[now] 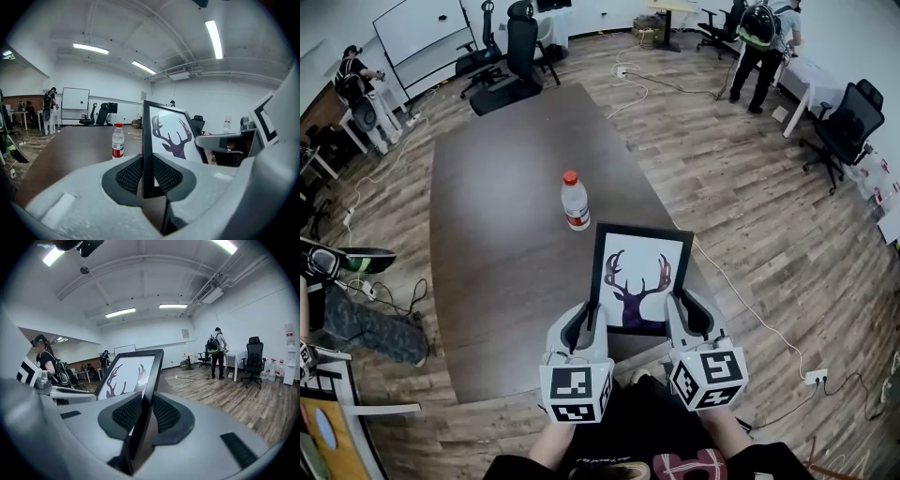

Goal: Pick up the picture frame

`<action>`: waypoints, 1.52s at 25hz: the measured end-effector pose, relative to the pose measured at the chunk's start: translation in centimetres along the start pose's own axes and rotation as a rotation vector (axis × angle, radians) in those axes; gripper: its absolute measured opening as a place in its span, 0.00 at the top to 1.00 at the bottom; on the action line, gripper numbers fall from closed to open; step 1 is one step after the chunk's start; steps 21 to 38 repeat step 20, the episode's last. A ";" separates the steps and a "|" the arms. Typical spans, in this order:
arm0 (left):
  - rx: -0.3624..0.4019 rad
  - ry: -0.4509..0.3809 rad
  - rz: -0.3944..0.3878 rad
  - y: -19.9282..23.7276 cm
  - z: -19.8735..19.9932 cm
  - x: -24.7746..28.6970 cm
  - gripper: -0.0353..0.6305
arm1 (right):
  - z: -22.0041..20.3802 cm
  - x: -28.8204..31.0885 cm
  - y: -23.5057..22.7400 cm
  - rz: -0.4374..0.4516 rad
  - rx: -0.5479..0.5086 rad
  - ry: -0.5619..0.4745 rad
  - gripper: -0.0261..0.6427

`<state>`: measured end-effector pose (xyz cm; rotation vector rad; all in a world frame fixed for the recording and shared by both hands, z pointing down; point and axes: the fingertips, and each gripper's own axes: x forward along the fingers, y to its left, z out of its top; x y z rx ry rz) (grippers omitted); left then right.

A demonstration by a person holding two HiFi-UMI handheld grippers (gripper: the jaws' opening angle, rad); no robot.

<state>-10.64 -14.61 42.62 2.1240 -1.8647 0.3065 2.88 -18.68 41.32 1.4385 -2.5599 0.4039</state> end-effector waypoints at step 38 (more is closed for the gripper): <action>-0.002 -0.001 0.006 0.4 0.4 -0.6 0.83 | 0.6 -0.1 0.8 0.008 -0.017 -0.009 0.84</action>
